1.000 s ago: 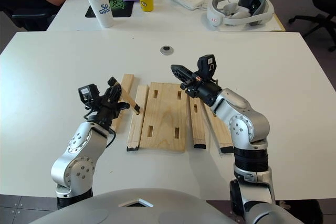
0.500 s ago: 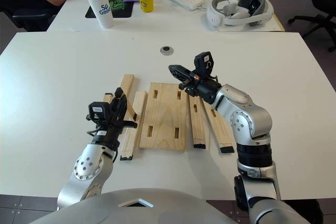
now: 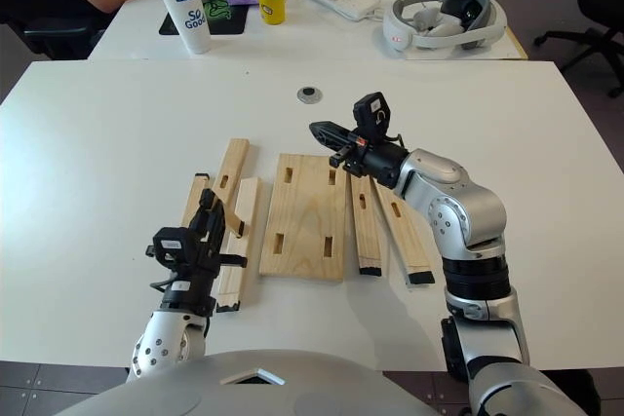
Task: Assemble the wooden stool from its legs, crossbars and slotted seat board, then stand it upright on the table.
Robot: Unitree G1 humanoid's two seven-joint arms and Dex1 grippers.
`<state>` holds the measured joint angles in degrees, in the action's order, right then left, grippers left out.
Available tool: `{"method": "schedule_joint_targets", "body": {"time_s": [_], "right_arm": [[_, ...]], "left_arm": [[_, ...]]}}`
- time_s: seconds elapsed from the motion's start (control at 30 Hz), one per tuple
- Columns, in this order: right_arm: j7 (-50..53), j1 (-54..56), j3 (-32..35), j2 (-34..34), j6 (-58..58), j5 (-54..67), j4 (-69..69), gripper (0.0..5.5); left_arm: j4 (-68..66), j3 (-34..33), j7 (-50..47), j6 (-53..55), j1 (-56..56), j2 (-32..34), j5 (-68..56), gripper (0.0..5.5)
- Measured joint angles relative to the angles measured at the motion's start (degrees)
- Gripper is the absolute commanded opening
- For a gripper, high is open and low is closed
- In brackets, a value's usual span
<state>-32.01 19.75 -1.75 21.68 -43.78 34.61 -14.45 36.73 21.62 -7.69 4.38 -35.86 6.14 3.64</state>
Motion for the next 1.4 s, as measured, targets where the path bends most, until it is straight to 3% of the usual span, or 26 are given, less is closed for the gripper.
{"method": "schedule_joint_targets", "body": {"time_s": [0.3,0.87,0.9,1.3,1.4], "right_arm": [[0.62,-0.44,0.06,-1.33,0.70,-0.46,-0.30,0.00],[0.87,-2.31,-0.95,-2.32,1.30,-1.69,-1.25,0.00],[0.87,-2.38,-0.99,-2.37,1.40,-1.75,-1.27,0.00],[2.44,-6.06,-0.99,-3.78,3.05,-2.66,-2.99,0.00],[3.19,-7.71,-0.95,-4.47,4.37,-2.95,-3.00,0.00]], "left_arm": [[-4.39,-1.53,1.79,-1.21,5.06,0.19,3.95,0.44],[-6.63,-4.40,4.73,-6.15,3.50,-0.40,3.00,0.44],[-6.70,-4.53,5.03,-6.01,3.79,-0.37,3.13,0.80],[-5.59,-7.36,10.21,-5.33,4.13,2.39,1.93,2.40],[-1.13,-9.01,11.94,-5.52,4.21,3.44,0.22,2.49]]}}
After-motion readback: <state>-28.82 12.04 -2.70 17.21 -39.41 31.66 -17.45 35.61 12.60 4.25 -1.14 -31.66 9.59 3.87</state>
